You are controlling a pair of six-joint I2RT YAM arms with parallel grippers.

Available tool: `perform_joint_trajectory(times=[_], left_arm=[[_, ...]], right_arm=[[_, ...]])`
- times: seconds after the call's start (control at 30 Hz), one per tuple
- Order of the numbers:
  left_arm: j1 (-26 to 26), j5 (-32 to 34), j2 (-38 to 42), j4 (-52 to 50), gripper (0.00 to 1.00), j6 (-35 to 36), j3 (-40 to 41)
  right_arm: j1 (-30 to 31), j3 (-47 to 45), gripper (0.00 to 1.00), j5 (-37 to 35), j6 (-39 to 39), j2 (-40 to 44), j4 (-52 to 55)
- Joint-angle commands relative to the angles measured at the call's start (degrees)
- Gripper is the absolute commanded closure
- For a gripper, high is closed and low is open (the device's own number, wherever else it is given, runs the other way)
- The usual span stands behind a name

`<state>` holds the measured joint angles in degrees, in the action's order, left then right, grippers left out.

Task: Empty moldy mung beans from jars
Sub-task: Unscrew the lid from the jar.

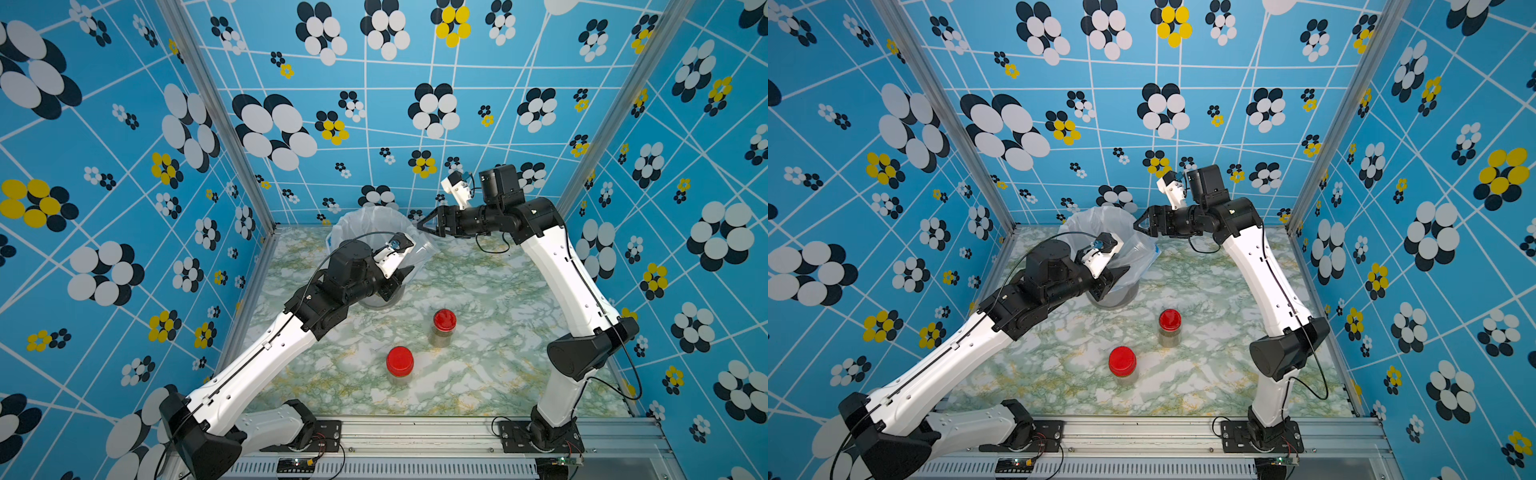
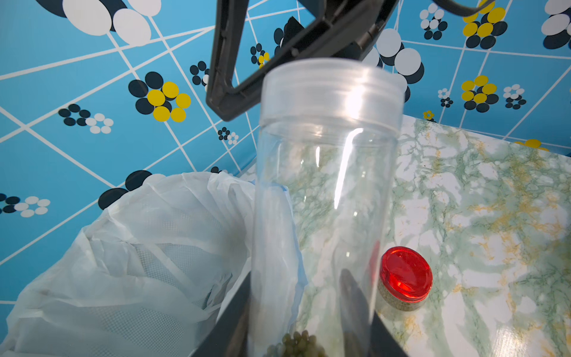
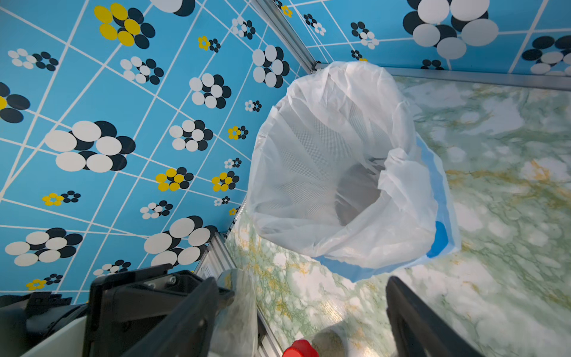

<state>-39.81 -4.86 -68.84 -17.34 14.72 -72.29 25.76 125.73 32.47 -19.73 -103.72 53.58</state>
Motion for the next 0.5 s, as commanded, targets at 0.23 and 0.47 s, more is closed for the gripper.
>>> perform_joint_trajectory(times=[0.23, 0.47], left_arm=[[-2.54, 6.89, -2.80, 3.85, 0.85, 5.23, -2.12], [-2.51, 6.95, -2.29, 4.46, 0.85, 4.53, -1.97]], right_arm=[[0.18, -0.46, 0.13, 3.07, -2.95, 5.62, -1.51], [-0.71, -0.35, 0.18, 1.60, -1.55, 6.33, 3.81]])
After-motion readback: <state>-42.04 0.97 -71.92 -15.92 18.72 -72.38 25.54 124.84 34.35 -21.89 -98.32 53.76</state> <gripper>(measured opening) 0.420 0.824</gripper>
